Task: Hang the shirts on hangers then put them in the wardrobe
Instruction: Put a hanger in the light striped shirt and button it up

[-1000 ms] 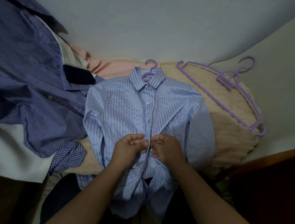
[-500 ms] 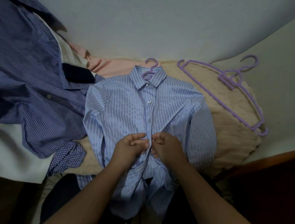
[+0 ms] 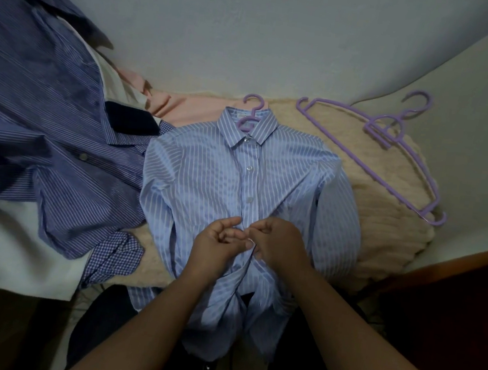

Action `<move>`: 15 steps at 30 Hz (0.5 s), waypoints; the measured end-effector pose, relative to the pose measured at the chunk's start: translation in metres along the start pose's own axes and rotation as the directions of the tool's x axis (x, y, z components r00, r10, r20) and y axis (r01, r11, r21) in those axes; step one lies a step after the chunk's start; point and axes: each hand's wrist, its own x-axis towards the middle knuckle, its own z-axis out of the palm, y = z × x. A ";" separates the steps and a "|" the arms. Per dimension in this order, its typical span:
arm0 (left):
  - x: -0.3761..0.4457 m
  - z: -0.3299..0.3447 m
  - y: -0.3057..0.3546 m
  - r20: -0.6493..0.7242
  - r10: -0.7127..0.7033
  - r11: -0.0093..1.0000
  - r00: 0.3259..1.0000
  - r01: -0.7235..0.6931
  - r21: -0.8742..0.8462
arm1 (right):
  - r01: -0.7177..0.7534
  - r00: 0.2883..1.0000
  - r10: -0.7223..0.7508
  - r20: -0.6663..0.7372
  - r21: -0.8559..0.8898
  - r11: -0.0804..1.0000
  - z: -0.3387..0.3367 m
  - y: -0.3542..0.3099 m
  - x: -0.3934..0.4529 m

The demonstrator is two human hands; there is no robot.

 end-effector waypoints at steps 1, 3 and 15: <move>0.000 0.000 0.000 0.003 0.000 1.000 1.000 0.000 0.002 | -0.015 1.000 0.015 -0.011 0.012 1.000 0.000 0.000 0.001; 0.002 0.000 -0.001 0.004 -0.002 1.000 1.000 0.002 0.011 | -0.027 0.999 0.028 -0.040 0.029 0.999 0.000 0.000 0.003; 0.011 -0.007 0.011 0.028 -0.190 0.982 0.981 0.190 0.008 | 0.115 0.991 -0.119 0.067 0.064 0.991 -0.008 0.005 0.007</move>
